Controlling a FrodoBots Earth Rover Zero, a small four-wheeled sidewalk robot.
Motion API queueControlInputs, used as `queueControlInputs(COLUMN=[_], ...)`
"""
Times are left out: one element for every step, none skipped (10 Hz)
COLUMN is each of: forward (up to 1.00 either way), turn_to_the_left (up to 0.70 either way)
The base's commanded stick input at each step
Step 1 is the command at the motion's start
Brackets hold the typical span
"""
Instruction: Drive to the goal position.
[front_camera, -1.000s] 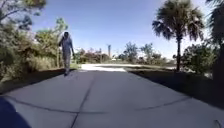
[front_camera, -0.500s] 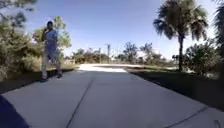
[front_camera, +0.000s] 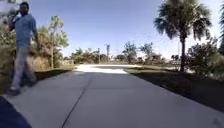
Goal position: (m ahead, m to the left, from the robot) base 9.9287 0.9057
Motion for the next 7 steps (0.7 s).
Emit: queueControlInputs(forward=[0.70, 0.70, 0.70, 0.70, 0.70, 0.70, 0.70], turn_to_the_left=[0.00, 0.18, 0.35, 0.35, 0.35, 0.35, 0.35])
